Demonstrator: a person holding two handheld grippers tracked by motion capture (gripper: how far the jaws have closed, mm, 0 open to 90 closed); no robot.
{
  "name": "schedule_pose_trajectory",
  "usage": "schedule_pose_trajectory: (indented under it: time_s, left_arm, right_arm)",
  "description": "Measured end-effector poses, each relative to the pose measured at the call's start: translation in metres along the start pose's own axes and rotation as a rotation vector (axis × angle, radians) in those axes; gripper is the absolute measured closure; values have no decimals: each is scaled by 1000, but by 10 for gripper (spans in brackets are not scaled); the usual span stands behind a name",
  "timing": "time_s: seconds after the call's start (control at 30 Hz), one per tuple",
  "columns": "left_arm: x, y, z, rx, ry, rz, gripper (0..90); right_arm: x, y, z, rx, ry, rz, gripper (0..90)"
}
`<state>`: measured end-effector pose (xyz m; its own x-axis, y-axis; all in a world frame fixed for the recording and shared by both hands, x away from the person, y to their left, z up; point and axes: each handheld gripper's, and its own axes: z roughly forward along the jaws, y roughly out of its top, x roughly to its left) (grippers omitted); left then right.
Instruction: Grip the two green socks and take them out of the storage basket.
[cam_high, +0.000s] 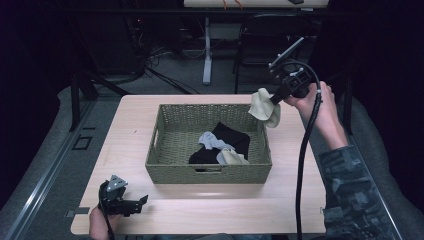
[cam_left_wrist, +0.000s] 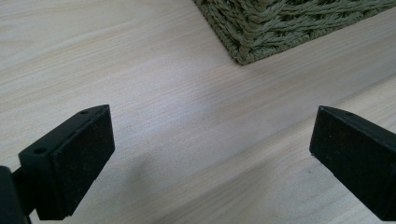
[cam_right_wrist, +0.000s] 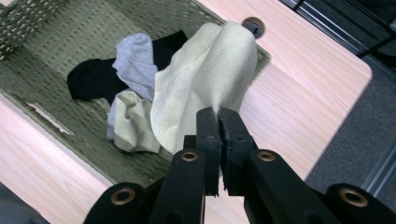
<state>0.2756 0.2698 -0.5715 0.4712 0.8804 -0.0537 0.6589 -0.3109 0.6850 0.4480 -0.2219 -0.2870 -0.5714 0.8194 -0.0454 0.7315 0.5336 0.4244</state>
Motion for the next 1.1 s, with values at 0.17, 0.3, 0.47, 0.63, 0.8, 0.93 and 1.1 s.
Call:
schedule_pose_trajectory:
  time_s: [0.17, 0.3, 0.47, 0.63, 0.8, 0.93, 1.1]
  left_arm:
    - [0, 0, 0, 0, 1, -2, 0]
    - [0, 0, 0, 1, 2, -2, 0]
    - [0, 0, 0, 1, 3, -5, 0]
    - [0, 0, 0, -1, 5, -4, 0]
    - [0, 0, 0, 0, 4, -7, 0]
    - [0, 0, 0, 1, 5, -9, 0]
    - [0, 0, 0, -3, 6, -3, 0]
  right_arm:
    - [-13, -11, -9, -8, -10, 23, 879]
    - [-29, -27, -17, -19, -18, 67, 878]
    - [-42, -42, -16, -18, -33, 109, 879]
    - [-54, -56, -6, -1, -50, 142, 878]
    - [-61, -68, 13, 40, -65, 162, 878]
    - [-70, -84, 42, 79, -42, 192, 878]
    - [-76, -100, 78, 120, -15, 219, 878]
